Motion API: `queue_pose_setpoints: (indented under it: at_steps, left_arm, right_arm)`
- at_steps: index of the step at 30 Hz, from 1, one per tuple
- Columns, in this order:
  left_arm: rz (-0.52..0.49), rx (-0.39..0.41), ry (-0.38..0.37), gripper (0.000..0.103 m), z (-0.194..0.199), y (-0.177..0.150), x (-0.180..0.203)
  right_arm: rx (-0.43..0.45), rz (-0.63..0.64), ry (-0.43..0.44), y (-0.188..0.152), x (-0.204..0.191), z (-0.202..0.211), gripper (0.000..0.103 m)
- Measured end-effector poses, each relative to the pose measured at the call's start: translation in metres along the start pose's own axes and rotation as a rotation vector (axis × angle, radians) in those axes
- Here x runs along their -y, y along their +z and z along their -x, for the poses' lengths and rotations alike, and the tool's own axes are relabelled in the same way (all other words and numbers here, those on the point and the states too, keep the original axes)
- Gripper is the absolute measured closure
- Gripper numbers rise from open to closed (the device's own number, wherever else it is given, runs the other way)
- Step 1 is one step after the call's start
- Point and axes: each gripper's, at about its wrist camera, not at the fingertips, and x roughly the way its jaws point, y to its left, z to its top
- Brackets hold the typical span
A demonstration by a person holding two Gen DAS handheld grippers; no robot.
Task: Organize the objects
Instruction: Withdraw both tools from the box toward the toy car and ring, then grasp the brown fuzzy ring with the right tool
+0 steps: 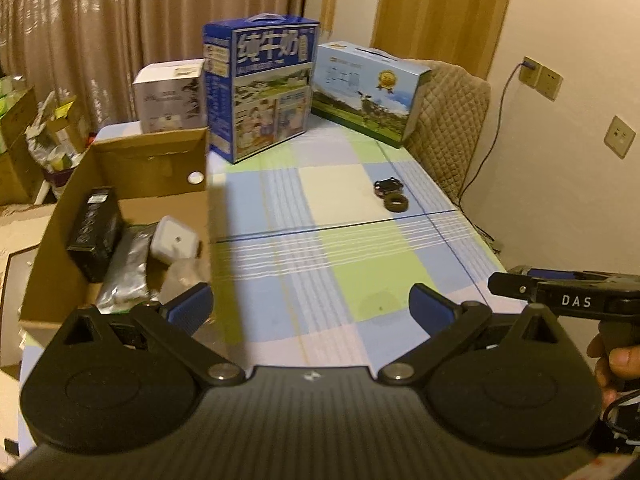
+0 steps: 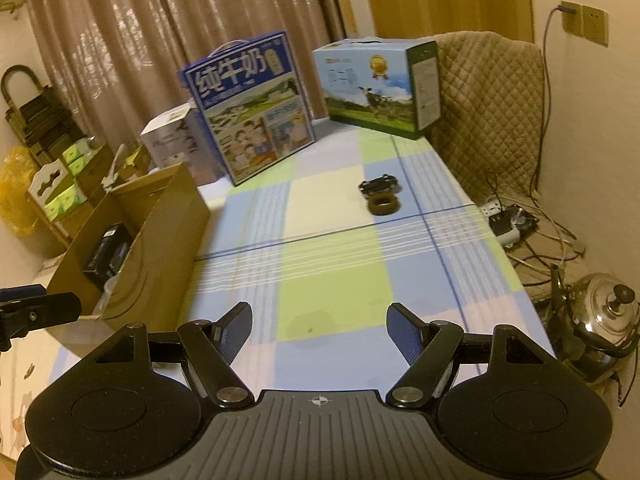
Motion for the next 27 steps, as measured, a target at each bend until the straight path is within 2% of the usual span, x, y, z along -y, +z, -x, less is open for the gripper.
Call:
queue_pose_setpoints:
  at_steps: [12, 19, 27]
  left_arm:
    - [-0.032, 0.042, -0.021, 0.001, -0.048, 0.024, 0.032]
    - [-0.098, -0.011, -0.023, 0.001, -0.097, 0.046, 0.047]
    - [-0.115, -0.050, -0.001, 0.001, -0.164, 0.071, 0.048]
  right_arm:
    - [0.014, -0.036, -0.044, 0.018, 0.041, -0.014, 0.031]
    - [0.034, -0.032, -0.065, 0.037, 0.061, -0.041, 0.031]
    - [0.059, 0.005, -0.051, 0.056, 0.079, -0.096, 0.031]
